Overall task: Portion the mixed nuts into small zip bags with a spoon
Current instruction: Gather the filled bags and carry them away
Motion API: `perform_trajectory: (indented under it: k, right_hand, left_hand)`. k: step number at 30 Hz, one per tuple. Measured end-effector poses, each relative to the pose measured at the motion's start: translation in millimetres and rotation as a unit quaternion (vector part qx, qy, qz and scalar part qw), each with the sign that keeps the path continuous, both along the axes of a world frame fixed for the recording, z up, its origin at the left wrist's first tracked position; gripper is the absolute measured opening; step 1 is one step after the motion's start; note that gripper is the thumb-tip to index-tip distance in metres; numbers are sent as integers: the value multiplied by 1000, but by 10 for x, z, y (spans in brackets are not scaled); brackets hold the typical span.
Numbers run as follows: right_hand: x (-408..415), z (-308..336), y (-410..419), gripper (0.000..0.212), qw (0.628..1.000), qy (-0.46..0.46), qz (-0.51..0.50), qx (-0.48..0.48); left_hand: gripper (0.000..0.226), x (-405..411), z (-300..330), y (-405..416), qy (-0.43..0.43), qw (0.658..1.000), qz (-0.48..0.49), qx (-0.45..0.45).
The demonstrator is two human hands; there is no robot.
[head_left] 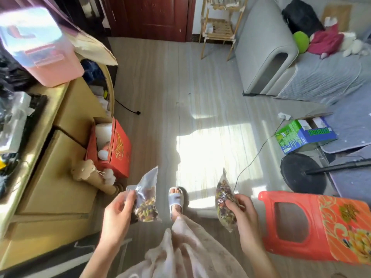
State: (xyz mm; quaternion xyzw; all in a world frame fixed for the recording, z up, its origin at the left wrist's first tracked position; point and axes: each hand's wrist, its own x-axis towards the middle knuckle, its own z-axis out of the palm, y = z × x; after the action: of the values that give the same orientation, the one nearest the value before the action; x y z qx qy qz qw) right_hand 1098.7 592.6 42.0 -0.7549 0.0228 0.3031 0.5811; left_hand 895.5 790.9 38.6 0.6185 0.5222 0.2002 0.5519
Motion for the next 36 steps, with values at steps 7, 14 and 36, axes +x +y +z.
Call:
perform_trajectory:
  k: [7,14,36]
  right_hand:
    - [1093,-3,1156,17,1000,-1,19,19]
    - [1886,-21,2098,19,999,13,23,19]
    - [4627,185,5025,19,992,-10,-115,53]
  left_hand:
    - [28,743,-37,1025,44,998,-2,35]
    - [20,1388,-54,1827,51,998,37,20]
    - [29,5116,196,5426,42,984,-166,53]
